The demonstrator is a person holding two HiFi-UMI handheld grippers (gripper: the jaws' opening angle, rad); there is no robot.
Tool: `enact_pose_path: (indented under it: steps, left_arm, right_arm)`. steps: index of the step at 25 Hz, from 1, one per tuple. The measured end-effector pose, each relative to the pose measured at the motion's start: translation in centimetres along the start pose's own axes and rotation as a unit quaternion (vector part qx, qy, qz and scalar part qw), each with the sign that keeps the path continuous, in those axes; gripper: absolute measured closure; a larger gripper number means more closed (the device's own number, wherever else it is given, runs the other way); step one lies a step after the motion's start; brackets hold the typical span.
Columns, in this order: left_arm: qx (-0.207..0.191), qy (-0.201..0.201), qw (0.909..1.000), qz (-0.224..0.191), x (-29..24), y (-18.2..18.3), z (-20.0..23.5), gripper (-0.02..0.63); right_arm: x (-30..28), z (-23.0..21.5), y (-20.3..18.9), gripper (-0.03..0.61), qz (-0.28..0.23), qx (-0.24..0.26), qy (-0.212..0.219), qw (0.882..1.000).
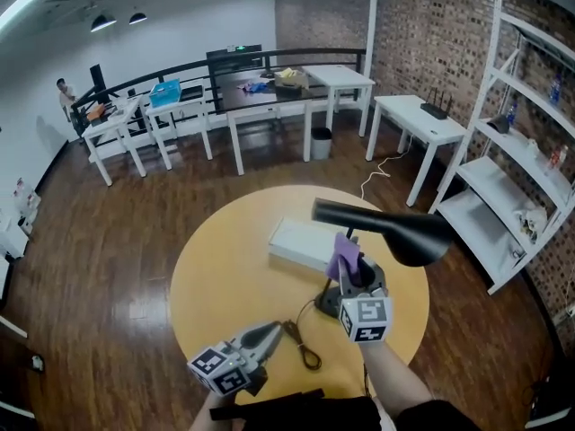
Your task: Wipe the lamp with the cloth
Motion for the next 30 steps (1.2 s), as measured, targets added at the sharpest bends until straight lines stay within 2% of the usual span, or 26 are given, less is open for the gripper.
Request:
enact_pose_path:
  steps: [8,13,16,19,23,30]
  left_arm:
    - [-0.015,0.02,0.9996,0.011,-1.5,-0.5,0.4,0.607]
    - [-0.011,0.033,0.9994,-0.002,-2.4,-0.6,0.9,0.607]
    - [-0.023,0.047,0.9984,-0.02,-2.7,-0.3,1.3,0.607]
    - [-0.019,0.064,0.9975,-0.022,-2.5,-0.2,2.2,0.607]
    - [-0.026,0.05,0.9981,-0.027,-2.9,0.1,2.9,0.607]
    - [-0.014,0.048,0.9987,0.001,-4.4,-0.3,4.0,0.606]
  right_arm:
    - [-1.1,0.8,-3.8,0.471,0.034,-0.004,0.043,0.998]
    - [-1.7,1.3,-7.1,0.471,0.061,0.013,0.075,0.995]
    - [-2.2,1.1,-8.9,0.472,0.075,0.026,0.091,0.993]
    - [-2.3,1.4,-10.0,0.472,0.082,0.02,0.105,0.991]
    - [-1.7,1.6,-10.5,0.472,0.073,0.017,0.118,0.99]
    - [-0.7,2.4,-13.2,0.471,0.093,0.035,0.138,0.985]
Point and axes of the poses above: the fingertips, and each gripper's own axes: x backward along the fingers, z to its left, y out of its top, the point moved 5 cm from there along x, backward along the fingers, and after that the axes turned 6 degrees about -y, right-handed, at the moved point
